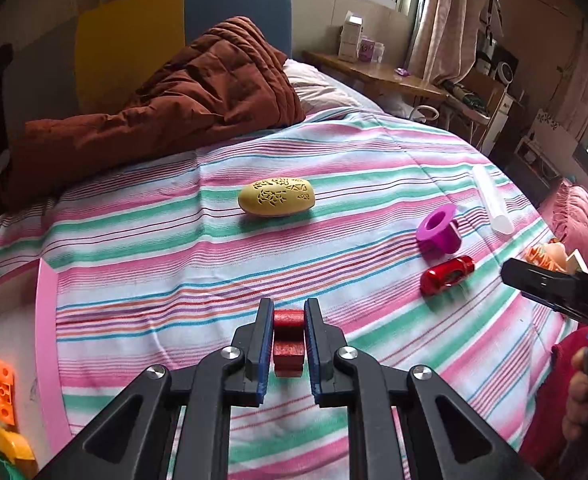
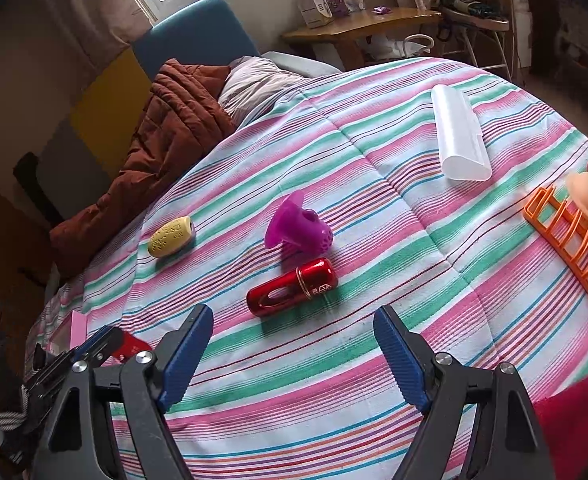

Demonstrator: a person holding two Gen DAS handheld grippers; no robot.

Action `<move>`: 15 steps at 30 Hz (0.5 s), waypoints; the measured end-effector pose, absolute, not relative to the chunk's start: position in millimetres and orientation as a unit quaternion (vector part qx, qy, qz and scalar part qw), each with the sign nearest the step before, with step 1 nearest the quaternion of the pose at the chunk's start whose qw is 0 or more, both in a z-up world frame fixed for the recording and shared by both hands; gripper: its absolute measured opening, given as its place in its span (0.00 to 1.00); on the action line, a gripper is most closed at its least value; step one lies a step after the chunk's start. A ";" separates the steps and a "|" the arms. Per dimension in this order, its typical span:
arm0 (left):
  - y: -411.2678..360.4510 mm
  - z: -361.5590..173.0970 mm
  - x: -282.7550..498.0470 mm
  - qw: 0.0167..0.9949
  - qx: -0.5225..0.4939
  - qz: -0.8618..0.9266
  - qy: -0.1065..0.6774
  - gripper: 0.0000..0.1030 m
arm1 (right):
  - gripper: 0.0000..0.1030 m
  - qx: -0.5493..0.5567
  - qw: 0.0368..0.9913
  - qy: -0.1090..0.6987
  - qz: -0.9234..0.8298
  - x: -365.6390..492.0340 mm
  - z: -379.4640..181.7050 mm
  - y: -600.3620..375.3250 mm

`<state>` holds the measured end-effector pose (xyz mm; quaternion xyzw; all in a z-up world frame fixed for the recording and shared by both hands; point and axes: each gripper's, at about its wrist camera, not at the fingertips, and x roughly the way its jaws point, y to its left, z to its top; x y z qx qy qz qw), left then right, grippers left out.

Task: Organize rigid objects
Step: 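Grasp the small red block with the left gripper, then lift the red block with the left gripper while the right gripper grasps the red metal tube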

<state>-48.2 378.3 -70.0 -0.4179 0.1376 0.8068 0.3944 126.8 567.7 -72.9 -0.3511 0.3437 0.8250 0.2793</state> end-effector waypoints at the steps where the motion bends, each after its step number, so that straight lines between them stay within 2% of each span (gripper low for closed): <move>1: 376.2 -68.7 -46.5 0.396 -0.418 0.807 0.133 0.14 | 0.80 -0.351 0.280 0.344 0.825 127.4 -72.9 568.5; 15: 332.7 -49.7 -15.3 0.411 -0.407 0.808 0.110 0.14 | 0.80 -0.388 0.271 0.284 0.834 99.5 -80.6 557.8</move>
